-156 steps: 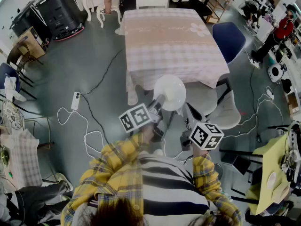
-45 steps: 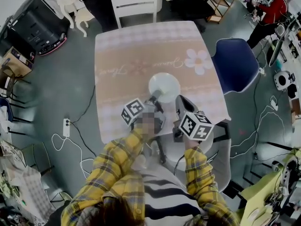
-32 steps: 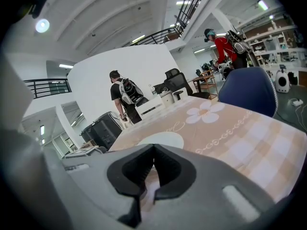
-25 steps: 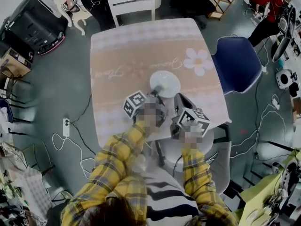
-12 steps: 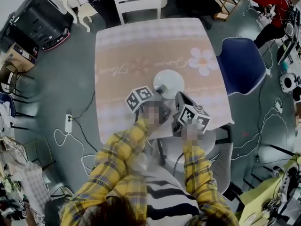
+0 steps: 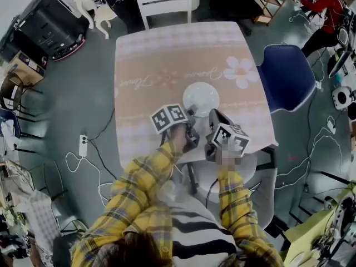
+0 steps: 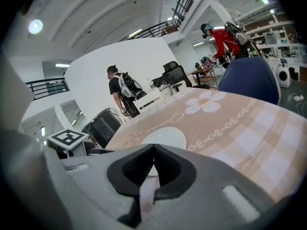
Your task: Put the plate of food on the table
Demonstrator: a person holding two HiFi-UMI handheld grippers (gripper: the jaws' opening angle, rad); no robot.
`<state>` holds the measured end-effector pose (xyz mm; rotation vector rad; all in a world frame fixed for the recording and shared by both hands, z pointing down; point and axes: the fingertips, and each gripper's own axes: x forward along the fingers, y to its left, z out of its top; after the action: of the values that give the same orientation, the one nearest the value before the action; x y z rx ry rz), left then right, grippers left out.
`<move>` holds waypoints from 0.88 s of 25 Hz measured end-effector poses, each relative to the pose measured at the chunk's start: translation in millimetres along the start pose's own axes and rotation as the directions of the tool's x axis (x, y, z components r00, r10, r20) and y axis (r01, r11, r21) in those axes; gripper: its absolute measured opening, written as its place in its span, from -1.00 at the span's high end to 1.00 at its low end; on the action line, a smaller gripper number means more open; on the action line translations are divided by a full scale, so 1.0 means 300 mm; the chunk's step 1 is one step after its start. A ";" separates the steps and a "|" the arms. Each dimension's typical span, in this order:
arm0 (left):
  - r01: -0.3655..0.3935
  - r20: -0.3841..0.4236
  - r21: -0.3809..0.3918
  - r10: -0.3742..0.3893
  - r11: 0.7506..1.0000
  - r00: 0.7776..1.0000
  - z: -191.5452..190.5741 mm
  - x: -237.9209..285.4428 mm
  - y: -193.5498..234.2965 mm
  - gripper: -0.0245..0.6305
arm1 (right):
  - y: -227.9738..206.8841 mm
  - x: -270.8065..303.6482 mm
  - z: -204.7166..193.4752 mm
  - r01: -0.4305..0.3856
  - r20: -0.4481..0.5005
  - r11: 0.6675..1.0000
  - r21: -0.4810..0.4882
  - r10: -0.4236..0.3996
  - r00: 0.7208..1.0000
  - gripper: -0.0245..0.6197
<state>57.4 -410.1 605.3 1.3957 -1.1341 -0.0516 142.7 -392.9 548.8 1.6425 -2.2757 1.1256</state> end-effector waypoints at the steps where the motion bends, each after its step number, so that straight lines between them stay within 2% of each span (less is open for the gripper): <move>1: -0.006 0.007 0.002 0.006 1.000 1.000 0.000 -0.008 0.005 0.42 | 0.001 0.000 -0.004 0.003 -0.003 1.000 -0.003 -0.003 1.000 0.93; 5: -0.001 0.048 0.019 0.000 1.000 0.999 0.007 -0.048 0.021 0.59 | 0.010 -0.002 -0.024 0.004 -0.009 1.000 -0.005 -0.004 1.000 0.93; 7: 0.022 0.062 0.035 -0.024 0.999 0.998 0.008 -0.070 0.022 0.77 | 0.013 -0.003 -0.032 0.005 -0.012 1.000 -0.005 -0.005 1.000 0.94; 8: 0.039 0.067 0.046 -0.042 0.998 0.997 0.006 -0.082 0.017 0.94 | 0.014 -0.006 -0.037 0.007 -0.013 1.000 -0.006 -0.007 1.000 0.93; 12: 0.123 0.090 0.128 -0.135 0.984 0.987 -0.007 -0.140 -0.018 0.94 | 0.026 -0.034 -0.051 0.012 -0.006 1.000 -0.014 -0.013 1.000 0.93; 17: 0.222 0.107 0.284 -0.261 0.933 0.959 -0.044 -0.246 -0.085 0.94 | 0.054 -0.093 -0.079 0.022 0.008 0.999 -0.023 -0.022 1.000 0.94; 22: 0.238 0.118 0.441 -0.318 0.865 0.941 -0.094 -0.375 -0.110 0.94 | 0.091 -0.182 -0.117 0.044 0.037 0.998 -0.047 -0.042 0.998 0.93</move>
<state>36.7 -327.5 520.0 1.9750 -1.1284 -0.1561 130.1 -325.2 533.7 1.6982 -2.2588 1.0322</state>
